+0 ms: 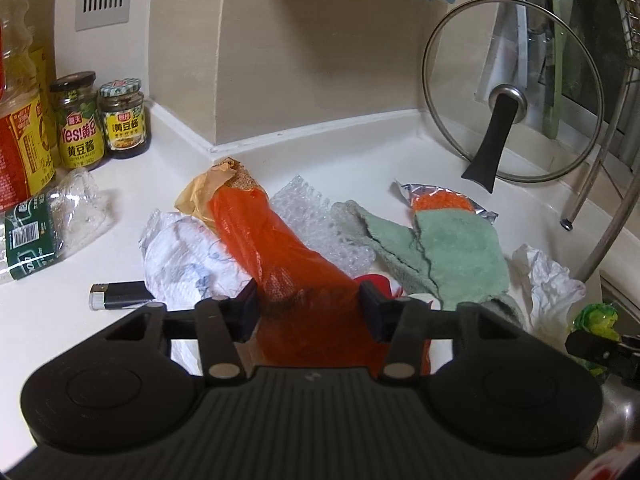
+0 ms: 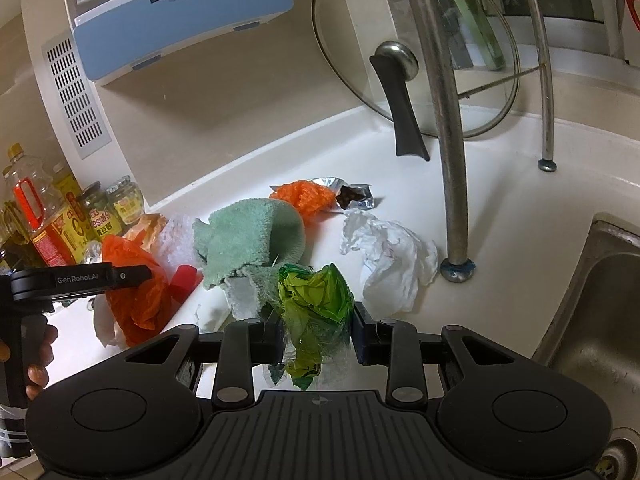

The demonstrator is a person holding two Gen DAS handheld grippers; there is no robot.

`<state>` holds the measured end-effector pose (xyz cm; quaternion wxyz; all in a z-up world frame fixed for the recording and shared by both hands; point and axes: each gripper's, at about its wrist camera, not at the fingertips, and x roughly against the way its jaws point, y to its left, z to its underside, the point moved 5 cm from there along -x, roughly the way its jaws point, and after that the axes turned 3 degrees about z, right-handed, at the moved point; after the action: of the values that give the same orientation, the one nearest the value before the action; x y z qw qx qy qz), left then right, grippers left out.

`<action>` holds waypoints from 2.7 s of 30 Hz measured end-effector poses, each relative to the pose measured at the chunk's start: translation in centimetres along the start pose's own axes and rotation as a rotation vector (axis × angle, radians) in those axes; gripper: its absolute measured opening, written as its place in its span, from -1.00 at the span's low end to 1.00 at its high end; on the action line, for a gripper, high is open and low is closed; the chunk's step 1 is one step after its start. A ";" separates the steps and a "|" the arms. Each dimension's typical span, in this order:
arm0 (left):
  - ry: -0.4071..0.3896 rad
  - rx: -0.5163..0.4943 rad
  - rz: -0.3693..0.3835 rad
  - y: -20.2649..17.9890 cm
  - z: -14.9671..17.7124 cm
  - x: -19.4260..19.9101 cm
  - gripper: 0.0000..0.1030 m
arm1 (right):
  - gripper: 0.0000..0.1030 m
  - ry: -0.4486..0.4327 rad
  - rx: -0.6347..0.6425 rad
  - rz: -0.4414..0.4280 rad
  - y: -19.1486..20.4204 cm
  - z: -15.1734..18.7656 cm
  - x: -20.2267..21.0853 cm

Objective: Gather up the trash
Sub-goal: 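Grasp the orange plastic bag with the left tool, then lift both bags off the counter and carry them over the wastebasket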

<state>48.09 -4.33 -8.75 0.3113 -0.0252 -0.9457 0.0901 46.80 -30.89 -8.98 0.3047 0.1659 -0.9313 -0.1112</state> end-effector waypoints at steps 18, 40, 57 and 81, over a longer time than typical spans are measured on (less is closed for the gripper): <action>-0.021 -0.054 -0.036 -1.5 0.9 0.6 0.11 | -0.37 0.030 -0.011 -0.034 -0.9 0.6 -0.3; -0.134 -0.151 0.033 -1.8 -0.2 8.9 -0.33 | -0.37 -0.034 0.005 -0.069 1.2 0.2 2.8; -0.036 -0.100 0.130 4.0 7.6 20.8 -0.33 | -0.37 -0.040 0.073 -0.151 12.0 6.2 10.6; 0.180 -0.062 0.195 9.2 22.1 24.4 -0.33 | -0.37 0.188 0.116 -0.199 19.9 21.0 11.5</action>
<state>15.21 3.82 -13.65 0.3837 -0.1347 -0.9093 0.0881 20.63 -14.70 -13.34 0.3681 0.2846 -0.8823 -0.0708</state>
